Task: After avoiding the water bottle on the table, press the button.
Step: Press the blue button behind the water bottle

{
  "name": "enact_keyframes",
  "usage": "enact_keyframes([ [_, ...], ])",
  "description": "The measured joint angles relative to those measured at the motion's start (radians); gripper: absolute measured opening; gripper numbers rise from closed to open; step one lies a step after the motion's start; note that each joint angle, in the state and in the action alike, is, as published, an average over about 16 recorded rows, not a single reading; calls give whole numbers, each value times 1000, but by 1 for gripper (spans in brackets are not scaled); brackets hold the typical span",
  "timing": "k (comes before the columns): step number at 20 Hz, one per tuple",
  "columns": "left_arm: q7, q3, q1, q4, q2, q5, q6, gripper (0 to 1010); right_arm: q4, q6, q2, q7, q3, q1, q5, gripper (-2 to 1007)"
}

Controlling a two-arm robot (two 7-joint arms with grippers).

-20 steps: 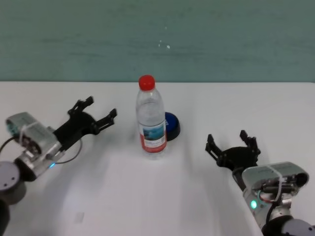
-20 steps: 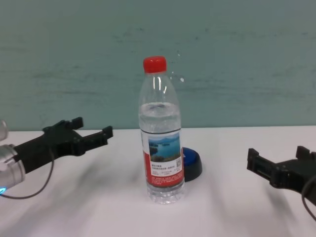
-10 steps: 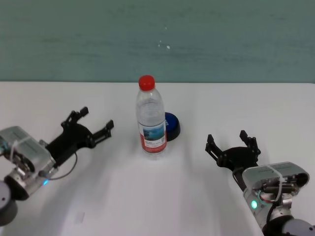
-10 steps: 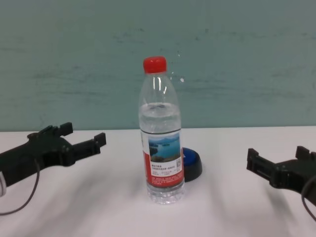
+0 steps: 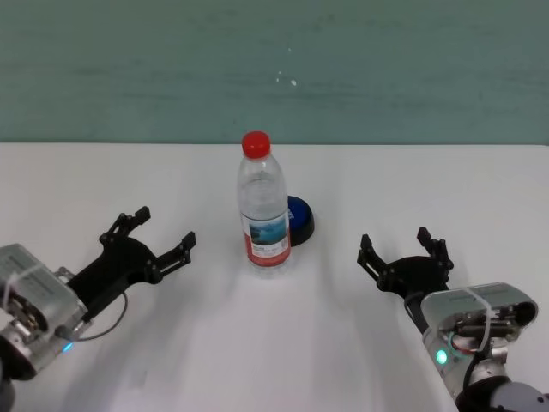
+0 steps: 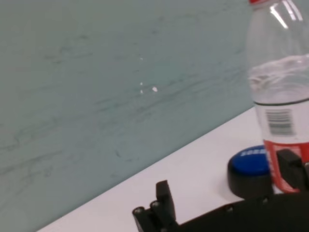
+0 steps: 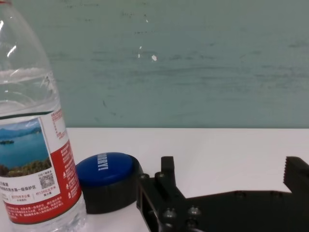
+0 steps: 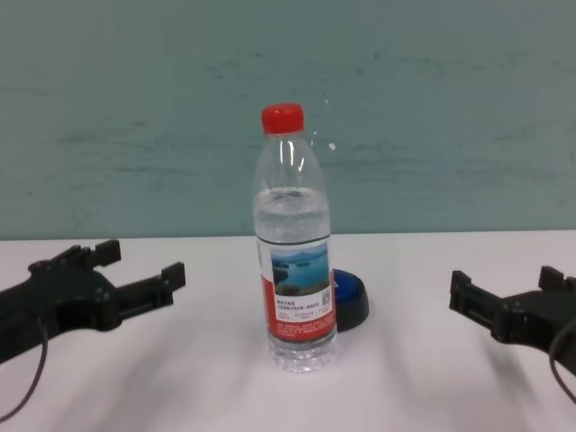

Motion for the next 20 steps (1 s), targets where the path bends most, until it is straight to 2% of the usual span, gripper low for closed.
enact_keyframes([
  [5,27,-17,80,-82,10,-6,20,1000,0,0,0,0,0,0,0,1004],
  [9,53,-29,135,-134,5,-6,34,1000,0,0,0,0,0,0,0,1004],
  [15,98,-37,197,-195,-25,9,61,1000,0,0,0,0,0,0,0,1004],
  [20,128,-22,221,-228,-61,37,83,1000,0,0,0,0,0,0,0,1004],
])
